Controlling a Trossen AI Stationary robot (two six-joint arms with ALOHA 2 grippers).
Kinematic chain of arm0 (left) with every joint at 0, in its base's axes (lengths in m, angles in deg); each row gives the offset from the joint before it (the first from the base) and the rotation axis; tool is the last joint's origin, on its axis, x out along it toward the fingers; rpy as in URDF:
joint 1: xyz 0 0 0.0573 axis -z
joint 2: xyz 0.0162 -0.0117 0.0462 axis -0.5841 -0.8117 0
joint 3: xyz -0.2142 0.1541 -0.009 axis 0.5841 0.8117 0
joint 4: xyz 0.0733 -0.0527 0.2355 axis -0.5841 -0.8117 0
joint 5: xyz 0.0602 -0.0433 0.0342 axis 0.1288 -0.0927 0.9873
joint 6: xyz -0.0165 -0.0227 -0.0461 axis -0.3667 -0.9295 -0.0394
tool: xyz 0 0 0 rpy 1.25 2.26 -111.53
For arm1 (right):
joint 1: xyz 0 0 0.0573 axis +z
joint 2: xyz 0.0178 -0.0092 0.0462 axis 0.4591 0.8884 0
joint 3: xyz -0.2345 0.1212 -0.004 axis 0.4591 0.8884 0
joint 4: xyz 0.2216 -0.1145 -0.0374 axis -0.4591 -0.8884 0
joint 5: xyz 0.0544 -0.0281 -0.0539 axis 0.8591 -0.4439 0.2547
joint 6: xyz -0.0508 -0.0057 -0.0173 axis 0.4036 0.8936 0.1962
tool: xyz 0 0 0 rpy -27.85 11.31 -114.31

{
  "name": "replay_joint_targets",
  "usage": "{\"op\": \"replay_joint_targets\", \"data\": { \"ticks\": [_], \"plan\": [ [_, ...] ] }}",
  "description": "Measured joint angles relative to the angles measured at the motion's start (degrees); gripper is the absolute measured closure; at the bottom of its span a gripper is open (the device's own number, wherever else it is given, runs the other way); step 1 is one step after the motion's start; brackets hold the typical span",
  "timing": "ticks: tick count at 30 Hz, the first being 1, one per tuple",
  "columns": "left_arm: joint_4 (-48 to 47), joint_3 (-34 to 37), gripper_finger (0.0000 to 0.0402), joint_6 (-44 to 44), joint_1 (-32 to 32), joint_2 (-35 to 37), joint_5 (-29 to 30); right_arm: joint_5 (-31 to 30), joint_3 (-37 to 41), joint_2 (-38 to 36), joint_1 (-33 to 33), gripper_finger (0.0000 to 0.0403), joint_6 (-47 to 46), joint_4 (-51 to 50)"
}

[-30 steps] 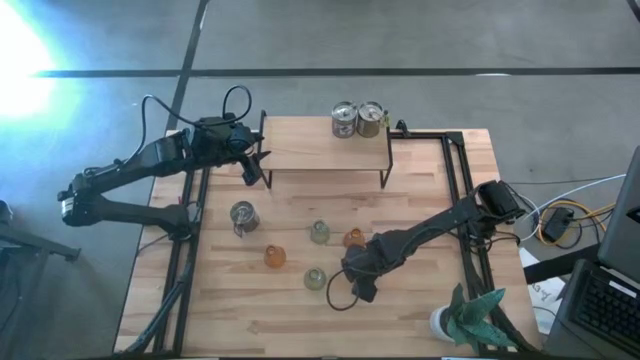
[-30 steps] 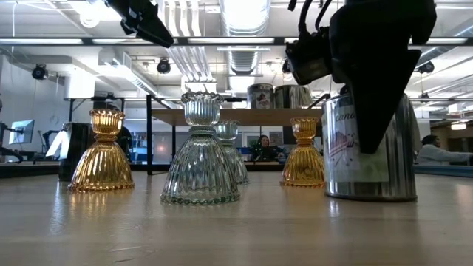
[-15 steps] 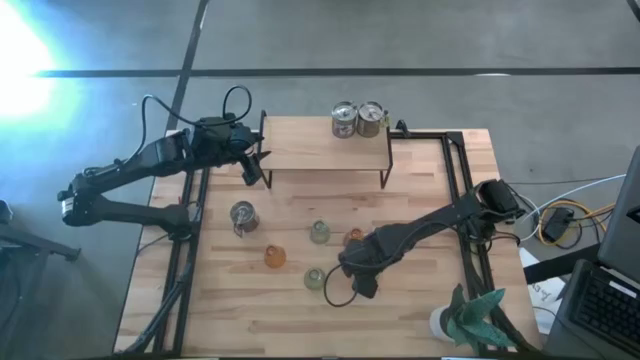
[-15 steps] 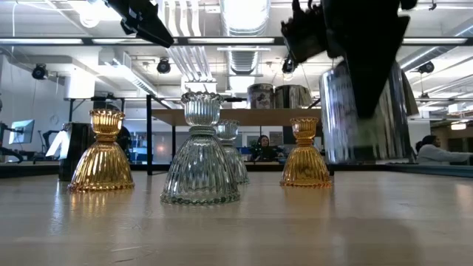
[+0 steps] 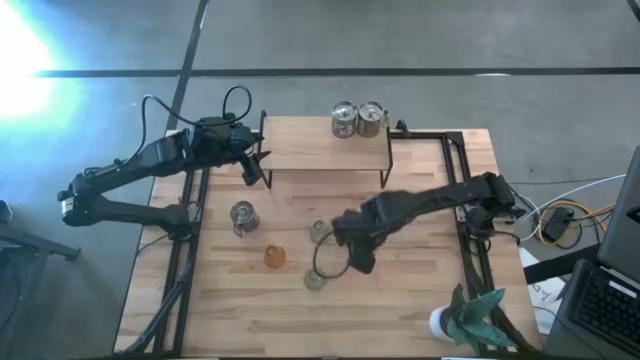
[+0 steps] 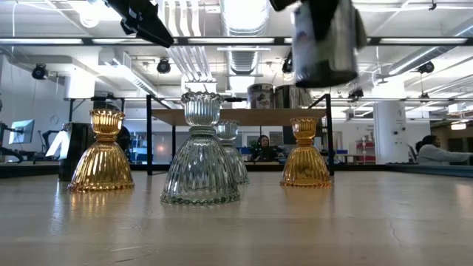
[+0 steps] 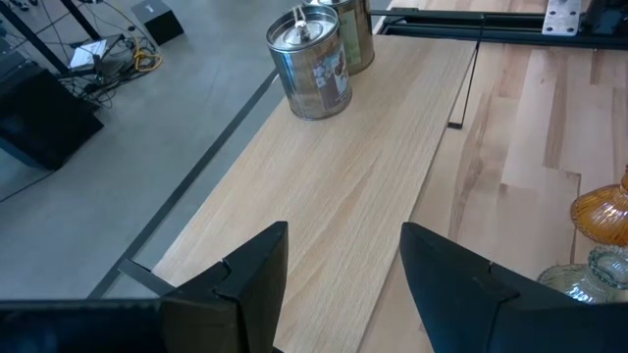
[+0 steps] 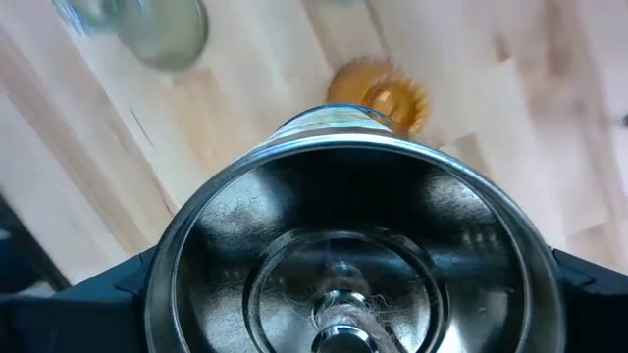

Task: Pick & Place candle stick holders
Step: Put the silver scented candle on the shelf

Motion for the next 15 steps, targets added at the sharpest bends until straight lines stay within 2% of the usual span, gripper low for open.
{"op": "replay_joint_targets", "data": {
  "ticks": [8,15],
  "plan": [
    [0.0,0.0,0.0200,0.0,0.0,0.0,0.0,0.1,-10.2,0.0,-7.6,0.0054,5.0,-2.2],
    [0.0,0.0,0.0200,0.0,0.0,0.0,0.0,1.9,-14.0,0.0,-16.6,0.0054,8.1,-1.5]
  ]
}}
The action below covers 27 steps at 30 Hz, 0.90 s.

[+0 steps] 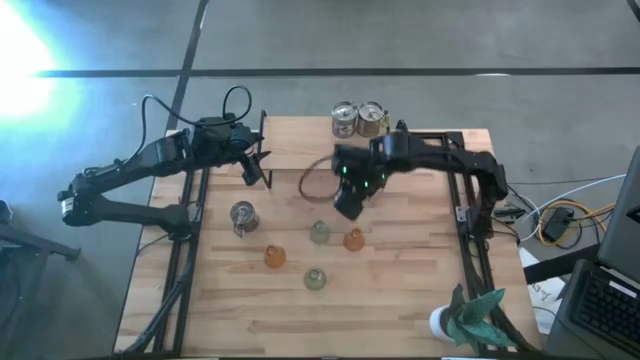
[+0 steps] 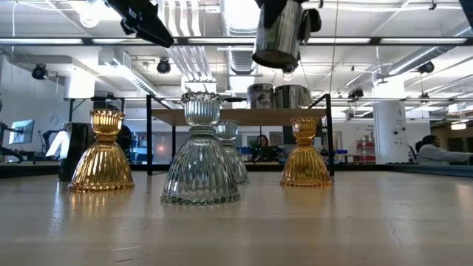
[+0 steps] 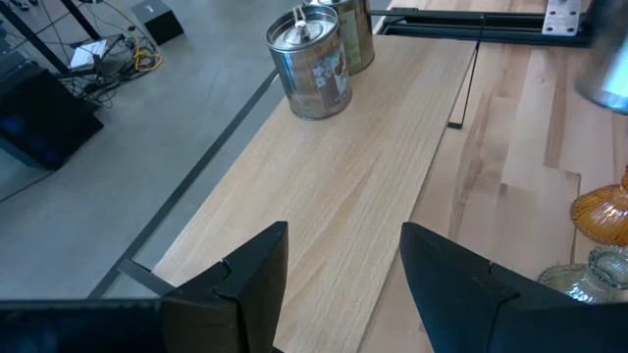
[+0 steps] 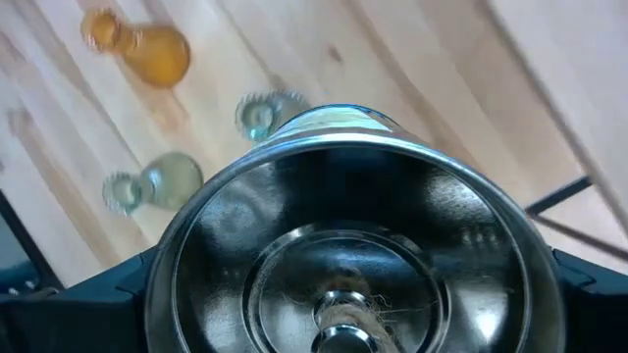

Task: Pick & Place candle stick holders
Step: Put the silver scented candle on the shelf

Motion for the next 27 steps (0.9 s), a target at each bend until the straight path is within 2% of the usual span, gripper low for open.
{"op": "replay_joint_targets", "data": {
  "ticks": [6,11,15,19,24,27],
  "plan": [
    [0.0,0.0,0.0200,0.0,0.0,0.0,0.0,3.4,0.5,0.1,-6.4,0.0054,2.3,2.7],
    [0.0,0.0,0.0200,0.0,0.0,0.0,0.0,3.6,0.6,0.9,-10.0,0.0054,3.5,6.9],
    [0.0,0.0,0.0200,0.0,0.0,0.0,0.0,7.1,-0.2,2.9,-12.2,0.0054,3.8,11.1],
    [0.0,0.0,0.0200,0.0,0.0,0.0,0.0,7.5,-4.8,7.4,-13.6,0.0054,4.7,10.6],
    [0.0,0.0,0.0200,0.0,0.0,0.0,0.0,6.8,-17.0,15.6,-14.9,0.0054,7.6,4.4],
    [0.0,0.0,0.0200,0.0,0.0,0.0,0.0,6.1,-14.3,15.5,-16.0,0.0054,7.5,8.1]
  ]
}}
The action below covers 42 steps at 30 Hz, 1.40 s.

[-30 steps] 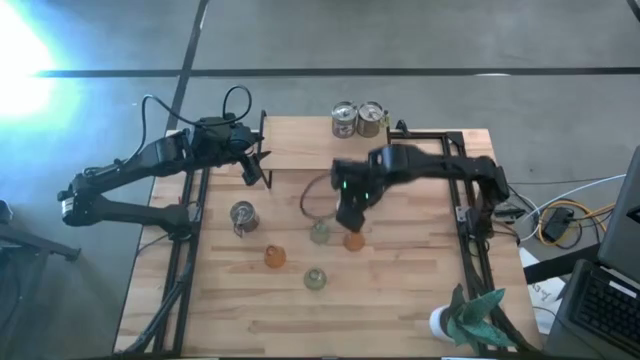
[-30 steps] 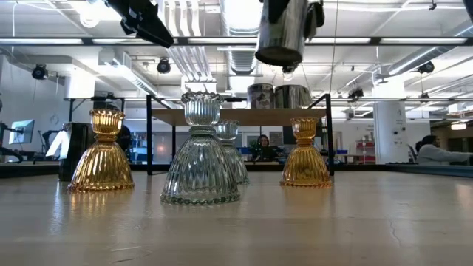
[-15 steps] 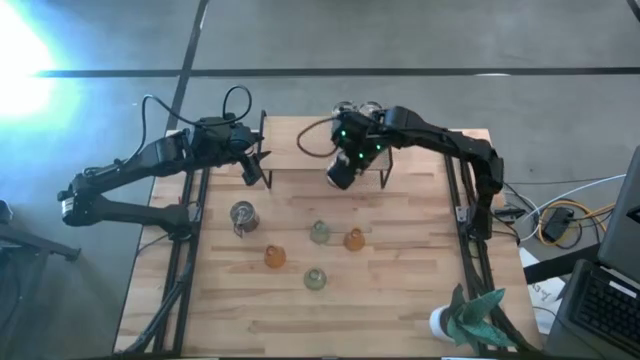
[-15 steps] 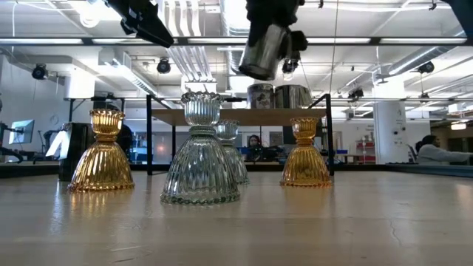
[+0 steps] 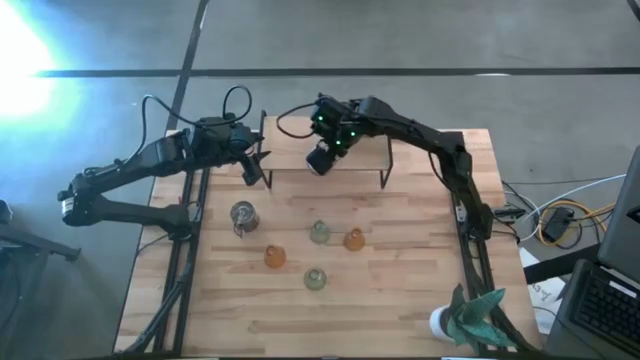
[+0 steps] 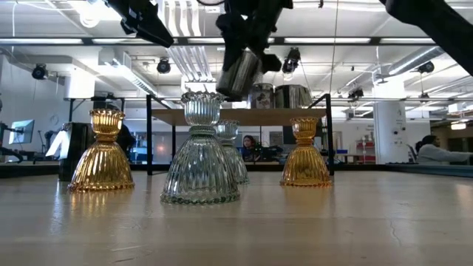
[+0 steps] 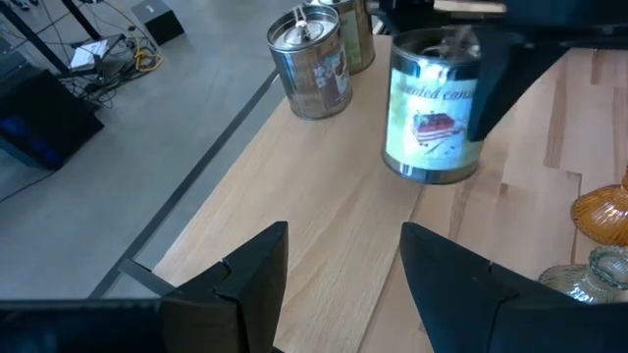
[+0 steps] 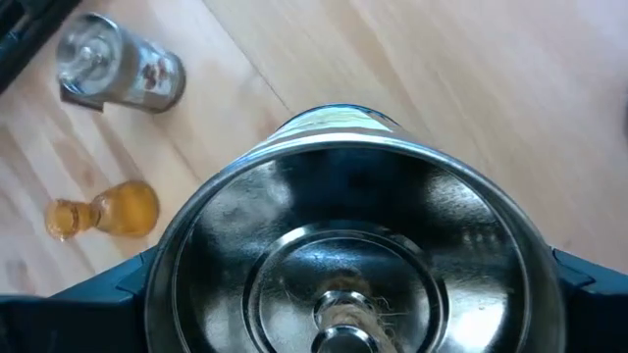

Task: Pick & Place candle stick holders
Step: Put the silver scented candle on the shelf

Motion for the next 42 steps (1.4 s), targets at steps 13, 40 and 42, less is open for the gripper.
{"op": "replay_joint_targets", "data": {
  "ticks": [13,40,42],
  "plan": [
    [0.0,0.0,0.0200,0.0,0.0,0.0,0.0,-4.4,-0.8,0.0,-1.5,0.0054,0.9,0.1],
    [0.0,0.0,0.0200,0.0,0.0,-0.1,0.0,-7.9,0.1,1.8,-2.6,0.0046,4.3,0.1],
    [0.0,0.0,0.0200,0.0,0.0,-0.1,0.0,-7.9,0.6,1.8,-2.6,0.0046,4.3,0.3]
  ]
}}
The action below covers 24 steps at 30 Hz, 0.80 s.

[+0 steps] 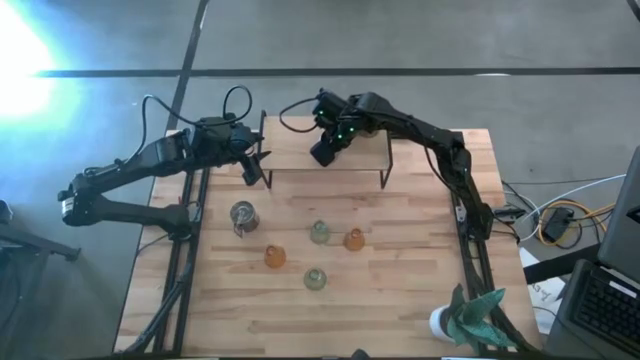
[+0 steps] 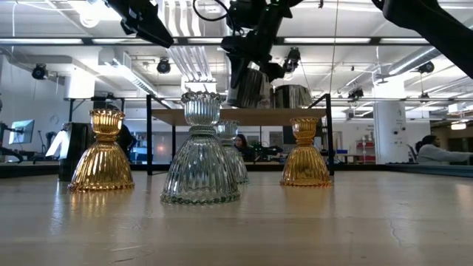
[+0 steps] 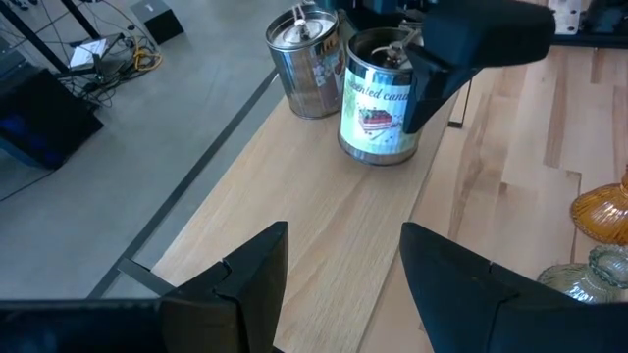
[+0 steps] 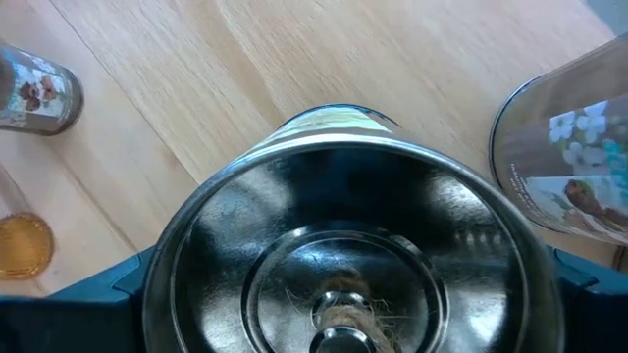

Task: Pick & Place candle stick holders
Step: Put the silver scented candle on the shelf

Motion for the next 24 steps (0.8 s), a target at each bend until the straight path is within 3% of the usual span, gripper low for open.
{"op": "replay_joint_targets", "data": {
  "ticks": [24],
  "plan": [
    [0.0,0.0,0.0200,0.0,0.0,0.0,0.0,0.3,2.8,-0.1,0.0,0.0044,0.0,3.0]
  ]
}}
